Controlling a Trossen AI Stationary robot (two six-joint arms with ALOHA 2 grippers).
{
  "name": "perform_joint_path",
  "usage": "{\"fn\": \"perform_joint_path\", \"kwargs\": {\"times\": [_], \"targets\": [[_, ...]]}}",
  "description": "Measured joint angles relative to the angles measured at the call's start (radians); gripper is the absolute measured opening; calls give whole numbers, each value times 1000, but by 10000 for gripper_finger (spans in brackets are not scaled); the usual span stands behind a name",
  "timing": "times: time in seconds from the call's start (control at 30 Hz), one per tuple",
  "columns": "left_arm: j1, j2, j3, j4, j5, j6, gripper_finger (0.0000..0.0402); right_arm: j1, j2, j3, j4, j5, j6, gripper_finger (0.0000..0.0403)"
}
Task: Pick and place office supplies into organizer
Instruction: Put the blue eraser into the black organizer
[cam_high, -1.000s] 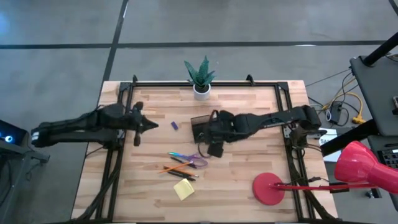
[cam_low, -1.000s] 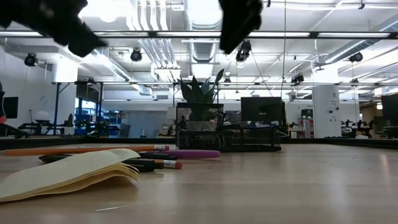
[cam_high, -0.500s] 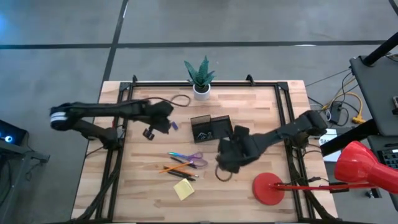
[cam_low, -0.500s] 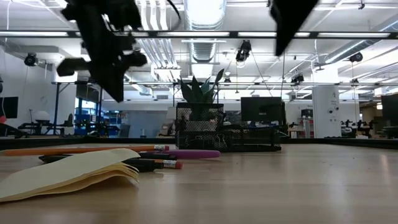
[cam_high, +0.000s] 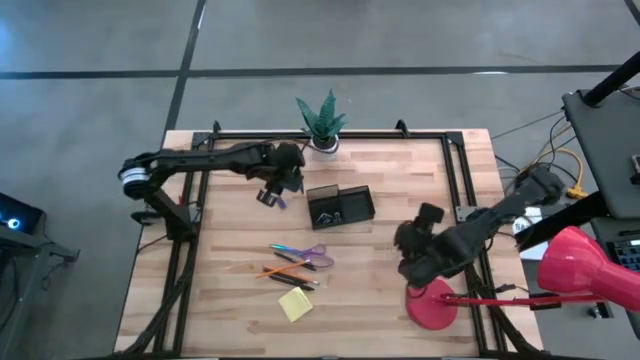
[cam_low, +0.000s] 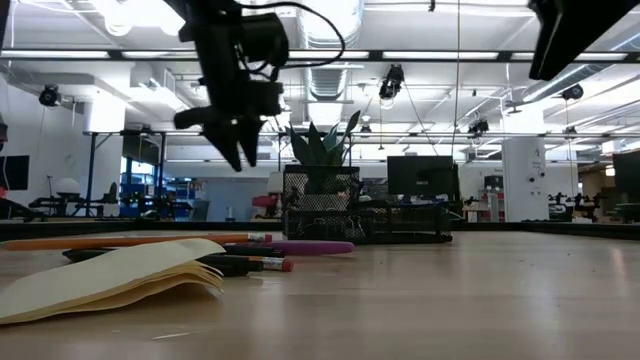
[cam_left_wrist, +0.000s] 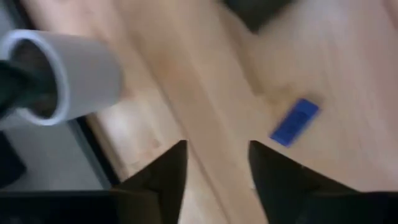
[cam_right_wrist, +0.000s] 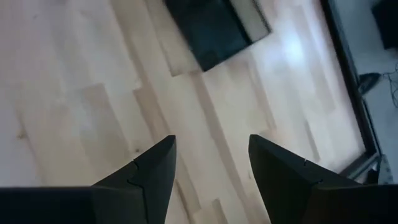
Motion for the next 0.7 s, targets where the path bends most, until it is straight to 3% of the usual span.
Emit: {"fn": "perform_joint_path", "kwargs": {"times": [0.1,0.23,0.7], "targets": [[0,29,12,-35,4,74,203,-2,-81,-73,40,13,18,192],[9,60,-22,-43,85,169,217,-3,-147,-150,90,9,-19,192],[20,98,-146,90,154,212,163,-10,-171,-248,117,2,-29,192]]}}
